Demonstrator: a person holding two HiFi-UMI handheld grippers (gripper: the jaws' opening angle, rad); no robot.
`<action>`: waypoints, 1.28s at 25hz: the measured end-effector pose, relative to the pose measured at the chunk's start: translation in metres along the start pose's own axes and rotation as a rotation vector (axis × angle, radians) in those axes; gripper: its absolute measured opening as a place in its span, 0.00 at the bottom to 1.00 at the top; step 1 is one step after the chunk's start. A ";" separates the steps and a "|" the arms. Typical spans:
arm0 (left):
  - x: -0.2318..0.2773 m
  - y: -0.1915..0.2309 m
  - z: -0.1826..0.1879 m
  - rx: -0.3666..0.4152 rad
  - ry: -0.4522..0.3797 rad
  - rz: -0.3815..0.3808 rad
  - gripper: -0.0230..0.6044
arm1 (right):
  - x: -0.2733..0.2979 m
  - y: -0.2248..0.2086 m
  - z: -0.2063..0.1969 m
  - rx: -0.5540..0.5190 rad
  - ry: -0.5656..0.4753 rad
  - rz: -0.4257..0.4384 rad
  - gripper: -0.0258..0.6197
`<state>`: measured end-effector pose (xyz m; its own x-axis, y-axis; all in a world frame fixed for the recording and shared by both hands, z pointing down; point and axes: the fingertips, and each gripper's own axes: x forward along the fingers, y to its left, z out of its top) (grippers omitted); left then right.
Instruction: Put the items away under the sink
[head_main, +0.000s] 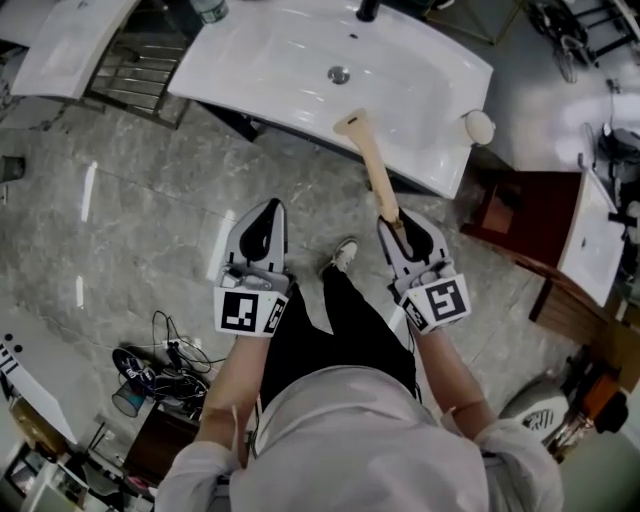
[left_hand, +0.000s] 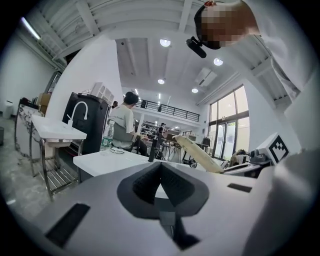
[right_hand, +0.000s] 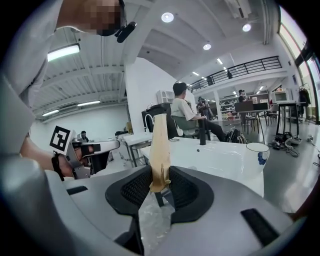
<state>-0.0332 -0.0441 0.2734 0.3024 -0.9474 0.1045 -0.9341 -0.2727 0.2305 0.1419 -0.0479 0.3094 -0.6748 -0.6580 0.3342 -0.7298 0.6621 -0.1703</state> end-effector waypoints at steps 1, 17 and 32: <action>0.001 0.001 -0.004 -0.009 -0.001 0.000 0.04 | 0.003 0.000 -0.001 -0.006 0.003 0.001 0.24; -0.009 0.034 -0.043 -0.028 0.042 0.012 0.04 | 0.029 0.006 -0.038 0.019 0.050 -0.013 0.24; 0.007 0.035 -0.062 -0.013 0.064 -0.012 0.04 | 0.055 0.021 -0.082 0.035 0.089 0.037 0.24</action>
<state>-0.0518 -0.0500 0.3420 0.3257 -0.9314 0.1627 -0.9277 -0.2816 0.2450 0.0987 -0.0409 0.3998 -0.6900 -0.5979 0.4079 -0.7091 0.6714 -0.2154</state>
